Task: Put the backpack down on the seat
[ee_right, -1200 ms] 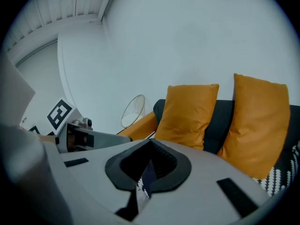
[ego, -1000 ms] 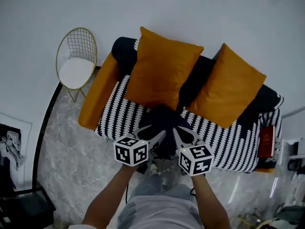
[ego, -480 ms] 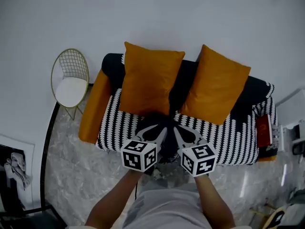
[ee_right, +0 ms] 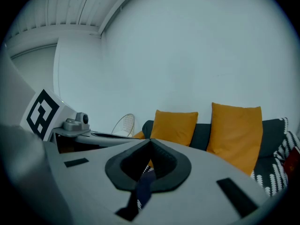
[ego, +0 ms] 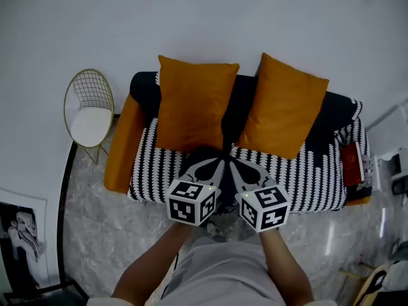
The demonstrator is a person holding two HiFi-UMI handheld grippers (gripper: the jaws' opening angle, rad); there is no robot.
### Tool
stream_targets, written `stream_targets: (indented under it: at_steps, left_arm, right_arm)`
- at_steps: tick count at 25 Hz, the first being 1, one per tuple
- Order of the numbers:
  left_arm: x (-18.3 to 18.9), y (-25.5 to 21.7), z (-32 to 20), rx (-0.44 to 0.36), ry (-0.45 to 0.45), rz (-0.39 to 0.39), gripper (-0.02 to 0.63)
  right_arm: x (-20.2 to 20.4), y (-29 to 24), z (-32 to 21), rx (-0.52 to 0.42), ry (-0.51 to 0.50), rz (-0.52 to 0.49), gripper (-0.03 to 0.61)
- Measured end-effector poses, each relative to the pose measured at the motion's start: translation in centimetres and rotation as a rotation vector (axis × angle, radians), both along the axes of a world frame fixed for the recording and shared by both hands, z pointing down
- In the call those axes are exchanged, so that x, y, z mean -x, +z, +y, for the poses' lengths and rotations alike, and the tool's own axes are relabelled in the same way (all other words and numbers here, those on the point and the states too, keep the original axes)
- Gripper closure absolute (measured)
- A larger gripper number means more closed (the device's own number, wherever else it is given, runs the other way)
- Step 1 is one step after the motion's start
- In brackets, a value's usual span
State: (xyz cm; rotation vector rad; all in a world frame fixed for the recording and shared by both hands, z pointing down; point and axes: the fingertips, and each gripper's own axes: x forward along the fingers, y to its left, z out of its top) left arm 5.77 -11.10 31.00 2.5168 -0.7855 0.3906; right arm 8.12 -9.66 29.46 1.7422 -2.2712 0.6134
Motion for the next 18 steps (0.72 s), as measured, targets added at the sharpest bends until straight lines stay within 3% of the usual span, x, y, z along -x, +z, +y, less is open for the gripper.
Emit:
stream_targets:
  at_steps: [18]
  left_arm:
    - [-0.02,0.71,-0.01,0.017,0.002,-0.003,0.609]
  right_arm:
    - [0.40,0.48,-0.31,-0.002,0.003,0.008,0.577]
